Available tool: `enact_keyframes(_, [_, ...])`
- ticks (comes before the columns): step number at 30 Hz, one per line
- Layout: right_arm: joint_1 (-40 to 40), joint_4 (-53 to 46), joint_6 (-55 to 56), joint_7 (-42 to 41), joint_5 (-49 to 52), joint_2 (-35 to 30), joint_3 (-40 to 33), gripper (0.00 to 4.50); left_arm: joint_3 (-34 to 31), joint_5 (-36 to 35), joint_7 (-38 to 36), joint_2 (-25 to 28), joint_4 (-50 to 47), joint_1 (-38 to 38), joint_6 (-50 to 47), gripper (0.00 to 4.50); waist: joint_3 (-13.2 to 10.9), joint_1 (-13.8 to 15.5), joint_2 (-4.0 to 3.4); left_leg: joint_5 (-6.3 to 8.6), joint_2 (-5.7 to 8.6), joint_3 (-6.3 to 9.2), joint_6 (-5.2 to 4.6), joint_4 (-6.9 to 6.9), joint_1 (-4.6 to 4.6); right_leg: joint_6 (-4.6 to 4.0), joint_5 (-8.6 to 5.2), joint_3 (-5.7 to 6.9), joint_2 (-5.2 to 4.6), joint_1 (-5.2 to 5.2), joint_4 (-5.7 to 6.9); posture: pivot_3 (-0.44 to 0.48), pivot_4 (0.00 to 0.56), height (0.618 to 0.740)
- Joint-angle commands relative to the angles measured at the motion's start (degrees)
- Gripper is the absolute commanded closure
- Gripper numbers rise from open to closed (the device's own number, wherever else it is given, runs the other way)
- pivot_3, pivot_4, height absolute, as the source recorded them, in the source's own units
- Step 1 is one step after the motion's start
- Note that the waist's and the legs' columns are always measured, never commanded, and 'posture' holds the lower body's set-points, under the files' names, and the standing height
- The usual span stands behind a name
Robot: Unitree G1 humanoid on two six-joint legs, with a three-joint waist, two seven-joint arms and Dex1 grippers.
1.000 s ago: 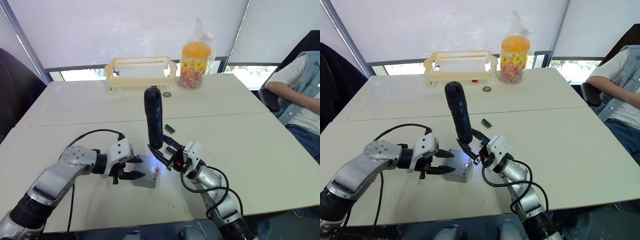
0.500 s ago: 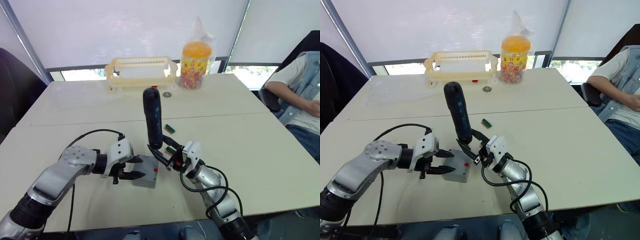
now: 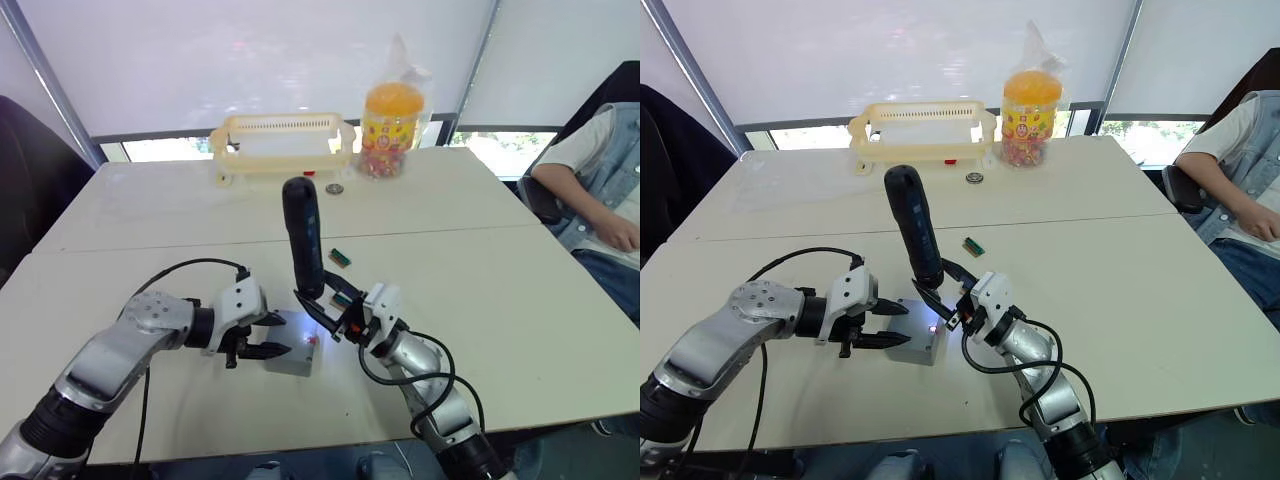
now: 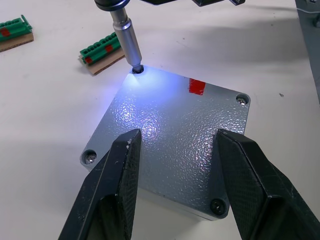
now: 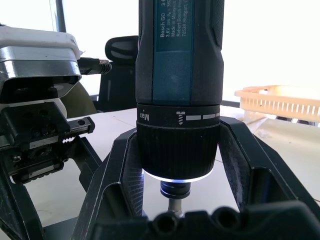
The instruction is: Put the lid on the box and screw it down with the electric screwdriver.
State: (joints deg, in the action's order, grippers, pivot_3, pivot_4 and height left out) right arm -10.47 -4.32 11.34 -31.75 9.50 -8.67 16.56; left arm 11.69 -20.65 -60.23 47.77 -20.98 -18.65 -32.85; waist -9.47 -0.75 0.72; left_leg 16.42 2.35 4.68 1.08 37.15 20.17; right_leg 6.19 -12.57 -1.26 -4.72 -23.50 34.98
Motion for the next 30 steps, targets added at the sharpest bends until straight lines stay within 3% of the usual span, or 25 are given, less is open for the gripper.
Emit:
enact_keyframes(1, [-1.8,-11.86,-10.52,3.21,4.76,-0.18,-3.12,2.71,1.97,2.07,-0.54,0.46,1.02,1.08,0.27,2.09,-0.1,0.07,-0.06,0.0,0.01,0.0,0.0,0.0,0.11,0.0,0.0,0.0,-0.01,-0.1,0.0,0.0,0.15,0.74])
enact_keyframes(7, [-9.28,-29.37,-31.69,8.75,17.91,-0.24,-7.65,2.71,2.87,2.4,-0.76,-0.58,2.07,1.35,0.77,2.09,-0.32,0.03,-0.14,-0.01,0.02,0.0,0.01,0.0,0.73,-0.24,0.2,-0.02,0.01,-0.81,0.13,0.0,0.15,0.74])
enact_keyframes(14, [-14.97,-31.49,-51.28,18.79,36.01,-2.0,-18.5,2.71,1.2,0.62,0.47,-2.57,2.43,1.27,-0.1,2.09,-0.33,0.13,-0.16,-0.02,0.02,0.09,0.01,0.02,0.93,-0.26,0.21,0.12,0.0,-0.9,0.1,0.0,0.15,0.74])
enact_keyframes(17, [-17.44,-30.43,-64.28,24.15,47.16,-10.59,-26.47,2.71,-4.1,-5.33,1.02,-3.07,-0.02,-1.95,-5.34,2.09,-0.55,0.15,-0.18,-0.02,0.03,0.1,0.0,0.1,1.1,-0.26,0.21,0.13,-0.03,-0.99,0.08,0.0,0.15,0.74])
enact_keyframes(21, [-17.54,-25.16,-77.65,33.22,72.11,-26.51,-32.62,2.71,-8.29,-11.85,-0.58,-0.61,-5.35,-5.46,-10.78,2.09,-1.46,0.03,-0.09,-0.02,0.05,0.11,-0.01,0.1,1.32,-0.26,0.23,0.19,-0.04,-1.16,0.02,0.0,0.15,0.74])
enact_keyframes(22, [-16.91,-22.91,-79.3,35.82,79.44,-31.75,-32.84,2.71,-8.82,-12.98,-1.09,0.22,-6.59,-6.17,-11.66,2.09,-1.62,-0.01,-0.11,-0.02,0.05,0.08,-0.01,0.05,1.38,-0.23,0.24,0.19,-0.05,-1.23,0.02,0.0,0.15,0.74])
enact_keyframes(27, [-9.04,-14.95,-82.6,46.23,97.2,-54.42,-30.82,2.71,-7.45,-13.8,-3.99,3.51,-10.79,-9.29,-10.65,2.09,-1.81,0.02,-0.14,0.15,0.02,-0.06,-0.32,-0.01,1.67,-0.02,0.3,0.22,-0.04,-1.52,0.0,0.0,0.15,0.74])
enact_keyframes(30, [-2.38,-12.6,-80.37,49.62,103.18,-60.46,-29.51,2.71,-4.44,-11.83,-4.57,3.24,-12.56,-9.98,-8.24,2.09,-1.83,0.03,-0.09,0.21,0.01,-0.21,-0.42,0.04,1.86,0.01,0.29,0.26,-0.01,-1.61,-0.08,0.0,0.15,0.74])
